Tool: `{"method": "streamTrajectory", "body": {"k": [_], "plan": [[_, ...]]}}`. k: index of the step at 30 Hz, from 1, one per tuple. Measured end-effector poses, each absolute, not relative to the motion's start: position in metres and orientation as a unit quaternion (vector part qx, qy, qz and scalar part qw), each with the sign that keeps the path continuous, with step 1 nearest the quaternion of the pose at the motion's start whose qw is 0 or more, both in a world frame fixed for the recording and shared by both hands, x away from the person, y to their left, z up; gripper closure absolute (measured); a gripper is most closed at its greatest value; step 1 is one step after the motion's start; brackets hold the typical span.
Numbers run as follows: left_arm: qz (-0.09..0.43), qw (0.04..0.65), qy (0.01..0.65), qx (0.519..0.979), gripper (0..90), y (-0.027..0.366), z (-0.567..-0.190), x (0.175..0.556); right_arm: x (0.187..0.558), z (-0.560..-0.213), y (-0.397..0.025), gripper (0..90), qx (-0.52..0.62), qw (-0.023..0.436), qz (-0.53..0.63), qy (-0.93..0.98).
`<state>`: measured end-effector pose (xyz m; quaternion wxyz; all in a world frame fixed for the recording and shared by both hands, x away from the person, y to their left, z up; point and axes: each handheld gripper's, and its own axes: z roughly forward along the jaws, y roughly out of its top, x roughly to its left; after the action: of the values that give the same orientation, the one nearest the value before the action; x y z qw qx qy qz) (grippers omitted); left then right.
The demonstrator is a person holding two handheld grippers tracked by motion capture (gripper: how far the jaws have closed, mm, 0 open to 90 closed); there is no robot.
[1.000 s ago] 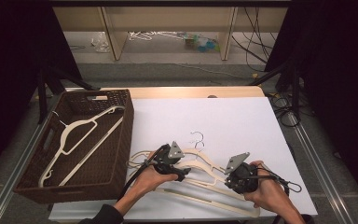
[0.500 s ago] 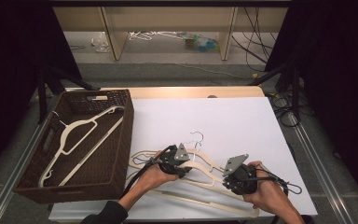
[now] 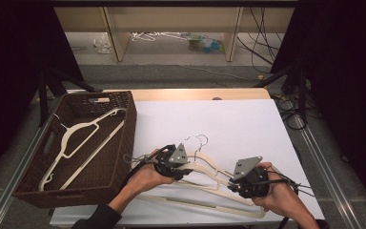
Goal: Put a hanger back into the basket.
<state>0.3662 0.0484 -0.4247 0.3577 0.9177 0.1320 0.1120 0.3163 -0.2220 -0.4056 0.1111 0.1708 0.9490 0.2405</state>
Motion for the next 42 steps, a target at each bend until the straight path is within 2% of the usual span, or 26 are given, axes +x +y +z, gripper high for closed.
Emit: {"method": "streamTrajectory", "body": {"k": [6, 11, 18, 21, 24, 32, 40, 42], "plan": [[0.098, 0.360, 0.119, 0.920, 74.4, 0.034, -0.415, 0.351, 0.314, -0.393, -0.228, 63.4, 0.182, 0.117, 0.245, 0.945], [0.052, 0.381, 0.155, 0.910, 77.0, 0.030, -0.414, 0.344, 0.314, -0.385, -0.234, 57.1, 0.198, 0.138, 0.258, 0.935], [0.025, 0.426, 0.163, 0.889, 85.3, 0.032, -0.401, 0.342, 0.309, -0.372, -0.236, 51.0, 0.209, 0.145, 0.285, 0.924], [0.049, 0.414, 0.157, 0.896, 85.2, 0.034, -0.395, 0.340, 0.309, -0.366, -0.238, 49.5, 0.209, 0.160, 0.303, 0.916], [0.033, 0.437, 0.178, 0.881, 85.5, 0.036, -0.391, 0.340, 0.307, -0.361, -0.240, 48.1, 0.211, 0.161, 0.313, 0.912], [0.049, 0.446, 0.193, 0.873, 85.5, 0.050, -0.373, 0.349, 0.307, -0.358, -0.241, 44.3, 0.218, 0.160, 0.325, 0.906], [0.081, 0.486, 0.218, 0.842, 85.5, 0.067, -0.323, 0.353, 0.309, -0.363, -0.241, 38.0, 0.230, 0.145, 0.337, 0.901], [0.094, 0.491, 0.217, 0.838, 85.4, 0.071, -0.308, 0.351, 0.310, -0.367, -0.240, 32.4, 0.238, 0.147, 0.345, 0.896]]}}
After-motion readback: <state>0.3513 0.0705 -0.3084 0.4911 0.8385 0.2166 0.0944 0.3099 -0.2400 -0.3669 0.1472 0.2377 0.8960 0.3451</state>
